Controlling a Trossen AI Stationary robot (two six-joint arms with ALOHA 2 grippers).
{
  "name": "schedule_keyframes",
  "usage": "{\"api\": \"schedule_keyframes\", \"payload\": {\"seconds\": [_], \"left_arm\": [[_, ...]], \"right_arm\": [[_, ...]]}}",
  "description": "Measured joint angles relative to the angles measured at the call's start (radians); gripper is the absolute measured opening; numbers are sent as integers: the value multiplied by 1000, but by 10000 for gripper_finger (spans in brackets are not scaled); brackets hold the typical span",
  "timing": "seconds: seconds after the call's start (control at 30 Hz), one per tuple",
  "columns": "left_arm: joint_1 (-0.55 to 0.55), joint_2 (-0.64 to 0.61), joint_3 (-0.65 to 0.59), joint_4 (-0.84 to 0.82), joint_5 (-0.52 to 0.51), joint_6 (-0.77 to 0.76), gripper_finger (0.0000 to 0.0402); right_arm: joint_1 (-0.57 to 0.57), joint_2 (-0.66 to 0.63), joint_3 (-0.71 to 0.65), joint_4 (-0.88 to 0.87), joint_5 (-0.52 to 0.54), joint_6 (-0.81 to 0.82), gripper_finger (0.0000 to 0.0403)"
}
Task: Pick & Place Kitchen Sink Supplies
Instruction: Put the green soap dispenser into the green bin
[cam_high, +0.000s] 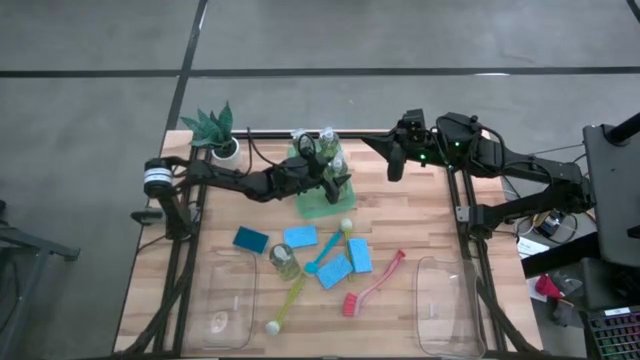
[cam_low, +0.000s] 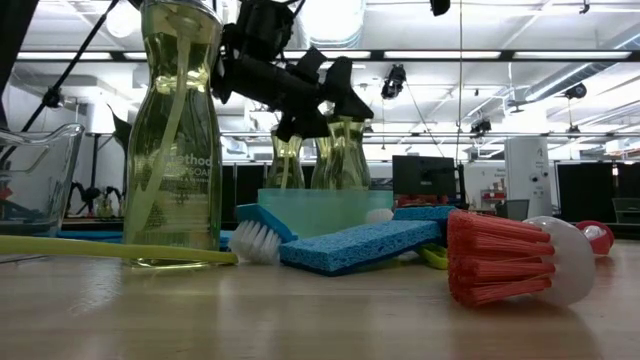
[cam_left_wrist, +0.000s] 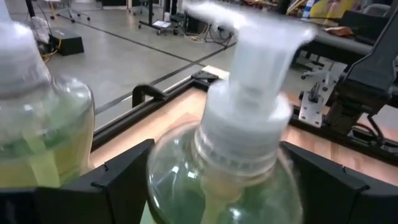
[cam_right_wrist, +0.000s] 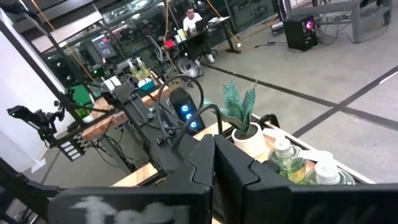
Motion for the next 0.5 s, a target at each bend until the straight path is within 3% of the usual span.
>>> {"api": "schedule_keyframes", "payload": {"seconds": [0.33,0.5], "left_arm": [[-1,-102,1,-11,2,22,328],[-2,-183,2,-102,21,20,328]], "right_arm": [[-1,0,0,2,2,-1,9],[0,0,0,6,3,-3,9]]}}
